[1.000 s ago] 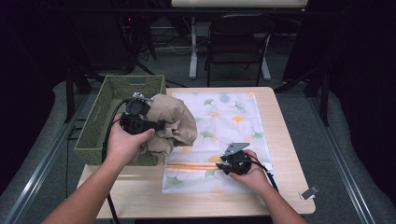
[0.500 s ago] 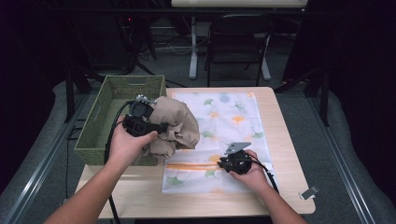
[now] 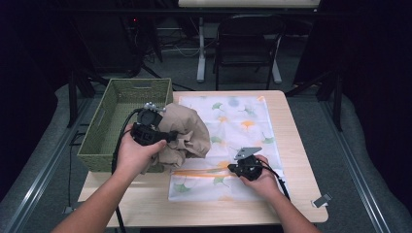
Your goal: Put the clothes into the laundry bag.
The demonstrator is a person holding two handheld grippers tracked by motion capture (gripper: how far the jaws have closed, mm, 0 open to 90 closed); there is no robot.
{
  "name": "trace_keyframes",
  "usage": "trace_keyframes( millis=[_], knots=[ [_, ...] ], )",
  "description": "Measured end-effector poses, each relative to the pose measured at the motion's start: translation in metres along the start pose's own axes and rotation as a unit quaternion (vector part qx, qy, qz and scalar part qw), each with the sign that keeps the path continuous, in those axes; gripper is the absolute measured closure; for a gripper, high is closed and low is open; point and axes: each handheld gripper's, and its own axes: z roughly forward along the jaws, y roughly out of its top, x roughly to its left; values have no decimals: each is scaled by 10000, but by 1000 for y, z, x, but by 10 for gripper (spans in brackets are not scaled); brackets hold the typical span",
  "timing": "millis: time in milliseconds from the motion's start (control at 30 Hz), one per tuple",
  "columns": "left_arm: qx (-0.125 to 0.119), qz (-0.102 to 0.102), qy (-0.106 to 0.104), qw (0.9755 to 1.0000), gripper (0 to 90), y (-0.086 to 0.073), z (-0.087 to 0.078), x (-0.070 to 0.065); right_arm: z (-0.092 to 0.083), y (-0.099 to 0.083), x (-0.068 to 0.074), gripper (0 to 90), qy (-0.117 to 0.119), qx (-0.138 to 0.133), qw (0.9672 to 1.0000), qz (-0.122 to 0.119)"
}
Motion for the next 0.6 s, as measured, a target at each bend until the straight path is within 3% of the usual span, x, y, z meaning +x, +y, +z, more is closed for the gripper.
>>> trace_keyframes(
  millis=[433, 600],
  knots=[
    [-52, 140, -4, 9999, 654, -14, 12, -14, -6, 6, -7, 895, -4, -73, 10000, 19],
    [-81, 123, -25, 9999, 654, -19, 14, -17, -8, 6, -11, 896, -4, -199, 9996, 224]
  ],
)
